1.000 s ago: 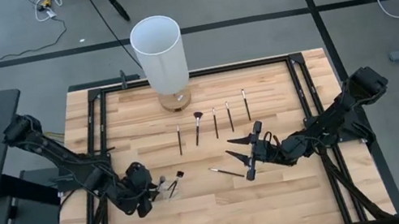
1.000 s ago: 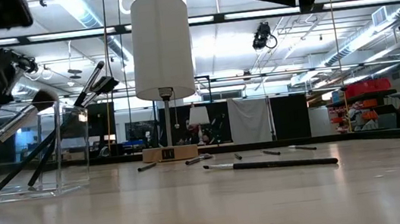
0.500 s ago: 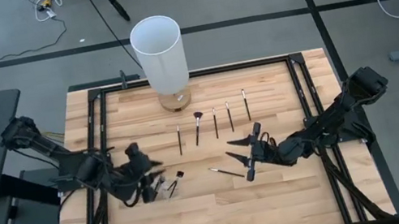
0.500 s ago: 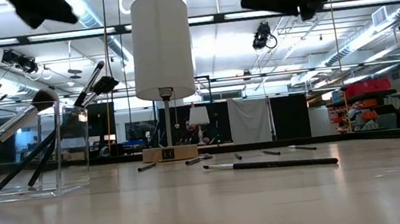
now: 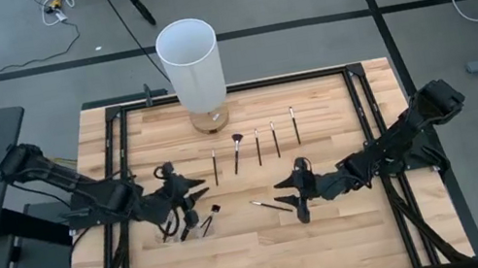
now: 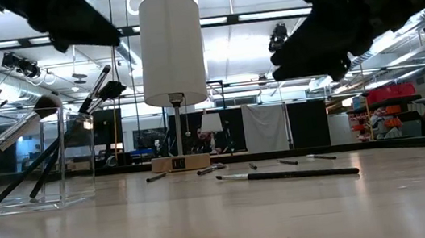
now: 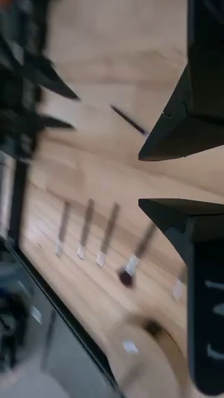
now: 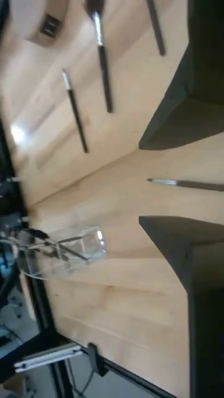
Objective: Put items in baskets/containers
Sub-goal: Put the eyeshadow brush in the transparent organizer
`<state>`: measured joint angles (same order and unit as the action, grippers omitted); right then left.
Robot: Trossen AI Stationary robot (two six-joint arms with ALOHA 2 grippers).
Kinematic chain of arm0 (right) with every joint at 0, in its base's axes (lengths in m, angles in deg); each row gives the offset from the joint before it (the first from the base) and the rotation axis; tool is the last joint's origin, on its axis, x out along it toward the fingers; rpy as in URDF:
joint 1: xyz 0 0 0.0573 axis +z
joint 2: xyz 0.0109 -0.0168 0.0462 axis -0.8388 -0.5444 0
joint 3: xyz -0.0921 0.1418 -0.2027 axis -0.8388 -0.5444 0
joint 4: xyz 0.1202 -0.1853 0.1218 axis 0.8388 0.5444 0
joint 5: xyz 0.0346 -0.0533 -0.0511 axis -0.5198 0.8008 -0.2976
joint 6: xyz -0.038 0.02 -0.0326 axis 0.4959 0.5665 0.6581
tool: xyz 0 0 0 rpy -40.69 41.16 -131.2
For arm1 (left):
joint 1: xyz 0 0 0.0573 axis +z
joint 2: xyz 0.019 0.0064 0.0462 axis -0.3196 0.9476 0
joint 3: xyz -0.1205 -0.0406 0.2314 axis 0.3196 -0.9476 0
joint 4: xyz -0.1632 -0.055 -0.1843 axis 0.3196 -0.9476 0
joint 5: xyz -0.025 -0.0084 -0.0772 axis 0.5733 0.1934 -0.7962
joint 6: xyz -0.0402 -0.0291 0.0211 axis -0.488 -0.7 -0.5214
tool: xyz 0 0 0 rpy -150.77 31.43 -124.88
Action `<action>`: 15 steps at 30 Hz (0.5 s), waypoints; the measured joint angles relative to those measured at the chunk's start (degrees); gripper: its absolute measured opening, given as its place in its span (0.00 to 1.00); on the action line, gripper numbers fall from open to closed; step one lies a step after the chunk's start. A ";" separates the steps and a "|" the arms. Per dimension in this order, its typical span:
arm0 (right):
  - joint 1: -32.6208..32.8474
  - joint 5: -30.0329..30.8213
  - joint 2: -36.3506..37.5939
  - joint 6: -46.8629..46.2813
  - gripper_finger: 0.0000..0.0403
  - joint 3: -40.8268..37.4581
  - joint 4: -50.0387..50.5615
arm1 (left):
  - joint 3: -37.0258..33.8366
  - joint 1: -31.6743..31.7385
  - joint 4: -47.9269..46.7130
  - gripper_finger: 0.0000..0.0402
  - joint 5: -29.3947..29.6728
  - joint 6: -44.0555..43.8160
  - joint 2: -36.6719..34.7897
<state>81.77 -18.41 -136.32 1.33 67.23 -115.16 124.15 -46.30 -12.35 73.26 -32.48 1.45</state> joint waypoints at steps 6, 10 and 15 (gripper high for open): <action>0.46 -2.55 -0.51 -0.38 0.55 0.02 0.07 | -6.13 3.10 19.95 0.27 -3.61 5.54 0.02; 0.83 -2.14 -3.80 -1.18 0.57 0.66 0.25 | -7.45 4.36 25.21 0.27 -3.64 5.58 0.66; 0.83 -1.87 -11.93 0.59 0.56 5.54 2.20 | -7.57 4.46 32.34 0.27 -3.65 7.07 4.18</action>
<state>82.60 -20.28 -148.25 1.92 72.76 -112.97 116.58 -41.84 19.99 69.61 -25.40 5.63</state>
